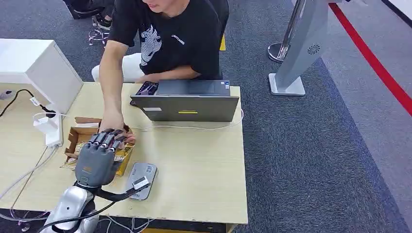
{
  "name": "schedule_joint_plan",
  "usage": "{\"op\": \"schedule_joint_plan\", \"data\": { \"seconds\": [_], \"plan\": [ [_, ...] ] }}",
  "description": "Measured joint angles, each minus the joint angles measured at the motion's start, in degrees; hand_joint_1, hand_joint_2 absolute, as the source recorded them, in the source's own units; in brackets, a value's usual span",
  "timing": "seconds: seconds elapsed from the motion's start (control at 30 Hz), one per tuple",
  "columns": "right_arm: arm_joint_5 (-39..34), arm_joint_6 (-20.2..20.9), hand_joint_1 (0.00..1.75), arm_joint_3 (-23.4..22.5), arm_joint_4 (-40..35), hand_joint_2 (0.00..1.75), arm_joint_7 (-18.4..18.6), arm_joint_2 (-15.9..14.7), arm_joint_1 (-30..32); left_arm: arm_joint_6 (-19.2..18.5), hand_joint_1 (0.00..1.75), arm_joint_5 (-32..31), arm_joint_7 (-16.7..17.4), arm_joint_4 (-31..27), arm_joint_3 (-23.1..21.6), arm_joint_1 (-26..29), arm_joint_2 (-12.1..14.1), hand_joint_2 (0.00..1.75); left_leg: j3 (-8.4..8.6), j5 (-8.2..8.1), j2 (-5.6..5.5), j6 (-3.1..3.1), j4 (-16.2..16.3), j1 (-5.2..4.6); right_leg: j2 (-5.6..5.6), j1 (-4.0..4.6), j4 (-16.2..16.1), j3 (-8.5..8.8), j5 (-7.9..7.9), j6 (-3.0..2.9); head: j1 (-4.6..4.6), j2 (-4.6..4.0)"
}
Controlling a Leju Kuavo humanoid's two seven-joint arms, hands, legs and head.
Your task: Pass the card to the sensor for recognition and then transmit it.
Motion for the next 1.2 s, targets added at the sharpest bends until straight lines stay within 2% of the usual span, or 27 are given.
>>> {"op": "schedule_joint_plan", "data": {
  "seconds": [0.2, 0.37, 0.53, 0.63, 0.9, 1.2],
  "plan": [
    [-0.7, 0.0, 0.0, 0.0, 0.0, 1.75, 0.0, 0.0, 0.0, -0.7, 1.75, 0.4, -0.6, -0.2, 0.0, 0.0, -0.7, 1.75, -0.01, 0.0, 0.0, 0.0, 0.0, 0.0, 0.0, 0.0, 0.0, 0.0, 0.0, 0.0, 0.02, 0.0],
    [-1.4, -0.1, 0.0, 0.1, 0.0, 1.75, -0.2, 0.0, 0.0, -3.5, 1.75, 3.0, -2.5, -0.5, 0.0, 0.6, -1.4, 1.75, 0.0, 0.0, 0.01, 0.0, 0.0, -0.01, 0.0, 0.0, 0.0, 0.0, 0.0, 0.0, 0.0, 0.0],
    [-2.6, -0.3, 0.0, 0.1, 0.0, 1.75, -0.3, 0.0, 0.0, -7.2, 1.75, 3.7, -2.7, -0.5, -1.8, 2.5, -1.4, 1.75, -0.02, -0.01, 0.01, 0.0, 0.0, -0.01, 0.0, 0.0, 0.0, -0.01, 0.0, 0.0, 0.0, 0.0],
    [-3.4, -0.4, 0.0, 0.1, 0.0, 1.75, -0.4, 0.0, 0.0, -10.0, 1.75, 5.0, -1.8, -0.3, -3.9, 4.1, -0.5, 1.75, -0.03, -0.01, 0.01, 0.0, 0.0, -0.01, 0.01, 0.0, 0.0, -0.04, -0.01, 0.0, 0.0, 0.0],
    [-4.5, -0.4, 0.0, 0.5, 0.0, 1.75, -0.5, 0.0, 0.0, -13.7, 1.75, 8.2, -0.8, 1.5, -7.1, 6.5, 2.6, 1.75, -0.07, 0.0, 0.01, 0.0, 0.0, 0.0, 0.0, 0.0, 0.0, -0.09, -0.01, 0.0, 0.0, 0.0],
    [-5.5, -0.4, 0.0, 1.5, 0.0, 1.75, -0.5, 0.0, 0.0, -15.5, 1.75, 9.8, -0.4, 3.8, -8.9, 6.9, 4.5, 1.75, -0.08, 0.0, 0.0, -0.01, 0.0, 0.0, 0.0, 0.0, 0.0, -0.09, -0.01, 0.0, 0.02, -0.02]
  ]
}}
